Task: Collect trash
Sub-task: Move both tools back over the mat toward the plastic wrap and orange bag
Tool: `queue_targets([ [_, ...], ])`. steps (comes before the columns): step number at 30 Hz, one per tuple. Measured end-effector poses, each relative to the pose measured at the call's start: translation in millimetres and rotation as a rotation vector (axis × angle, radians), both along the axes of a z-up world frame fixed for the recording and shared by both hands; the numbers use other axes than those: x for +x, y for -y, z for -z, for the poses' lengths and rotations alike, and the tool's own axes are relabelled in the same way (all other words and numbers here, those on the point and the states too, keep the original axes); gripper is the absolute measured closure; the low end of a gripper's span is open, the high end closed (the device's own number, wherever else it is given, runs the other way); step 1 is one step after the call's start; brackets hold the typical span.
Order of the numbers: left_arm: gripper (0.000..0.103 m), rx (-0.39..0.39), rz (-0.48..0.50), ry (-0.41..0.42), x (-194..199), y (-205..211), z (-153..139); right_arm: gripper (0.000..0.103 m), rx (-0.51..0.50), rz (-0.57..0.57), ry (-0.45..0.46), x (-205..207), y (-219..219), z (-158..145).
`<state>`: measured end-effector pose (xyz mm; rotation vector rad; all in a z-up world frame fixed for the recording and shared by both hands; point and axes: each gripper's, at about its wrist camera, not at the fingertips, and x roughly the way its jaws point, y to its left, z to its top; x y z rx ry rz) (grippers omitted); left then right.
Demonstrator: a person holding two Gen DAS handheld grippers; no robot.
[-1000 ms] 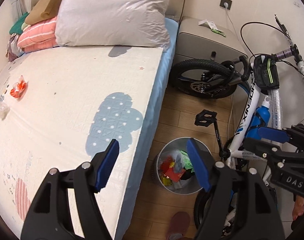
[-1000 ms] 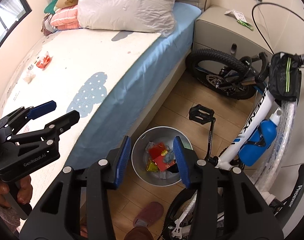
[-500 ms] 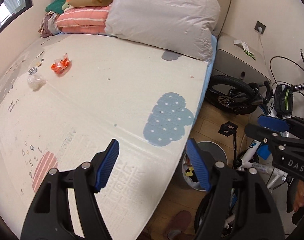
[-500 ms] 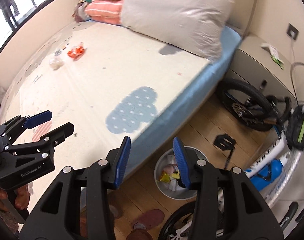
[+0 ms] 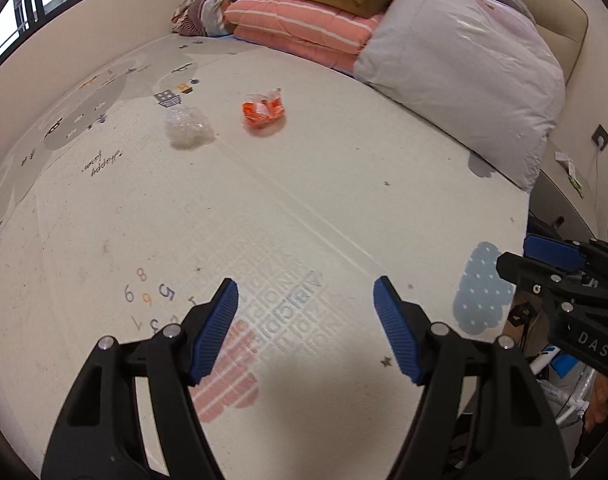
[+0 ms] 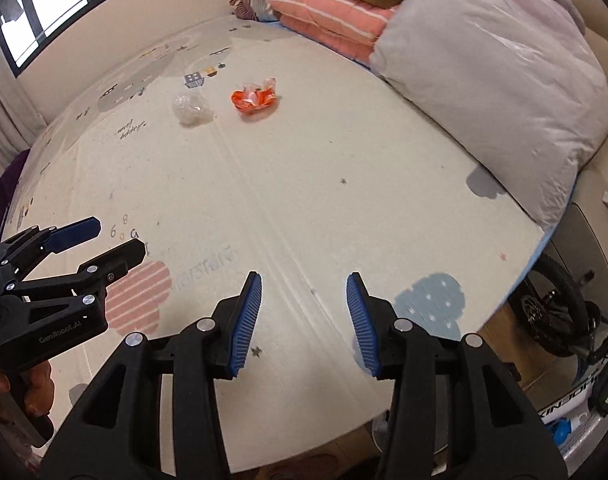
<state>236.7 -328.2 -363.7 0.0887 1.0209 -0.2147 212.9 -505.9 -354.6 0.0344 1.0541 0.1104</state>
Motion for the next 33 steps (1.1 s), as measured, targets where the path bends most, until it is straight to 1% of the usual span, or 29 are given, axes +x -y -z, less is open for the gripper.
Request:
queue_targets([
  [4, 0.032, -0.002, -0.042, 0.016, 32.1, -36.8, -2.5, 0.060, -0.003, -0.037, 0.010, 38.2, -35.6, -0.9],
  [7, 0.032, 0.004, -0.067, 0.028, 53.7, -58.2, -0.4, 0.057, -0.006, -0.063, 0.028, 65.5, -57.6, -2.3],
  [12, 0.032, 0.000, -0.111, 0.042, 88.2, -84.1, 5.0, 0.057, -0.012, -0.109, 0.051, 112.0, -83.5, -1.1],
  [14, 0.032, -0.002, -0.128, 0.047, 102.7, -91.3, 5.5, 0.055, -0.017, -0.129, 0.059, 131.9, -91.8, -1.4],
  [16, 0.032, -0.006, -0.142, 0.053, 118.6, -96.2, 5.0, 0.044, -0.024, -0.146, 0.071, 151.0, -97.9, -2.5],
  [17, 0.032, -0.006, -0.147, 0.057, 125.5, -98.0, 4.4, 0.041, -0.027, -0.154, 0.079, 160.9, -100.6, -2.9],
  [19, 0.032, -0.004, -0.156, 0.065, 142.2, -101.3, 4.8, 0.032, -0.037, -0.175, 0.093, 181.8, -105.7, -1.1],
  [21, 0.030, 0.002, -0.167, 0.072, 161.9, -103.5, 7.2, 0.029, -0.044, -0.194, 0.100, 203.0, -110.0, 4.2],
  [22, 0.025, 0.007, -0.174, 0.077, 172.3, -104.3, 9.1, 0.029, -0.045, -0.203, 0.100, 215.2, -111.7, 8.6],
  [25, 0.024, 0.016, -0.188, 0.097, 202.4, -107.5, 17.0, 0.029, -0.047, -0.226, 0.100, 251.6, -115.4, 25.3],
  [28, 0.024, 0.029, -0.209, 0.096, 234.1, -109.6, 30.6, 0.029, -0.044, -0.243, 0.107, 287.2, -115.5, 43.1],
  [33, 0.024, 0.029, -0.236, 0.095, 274.5, -113.9, 53.3, 0.029, -0.039, -0.263, 0.098, 333.2, -115.6, 69.4],
])
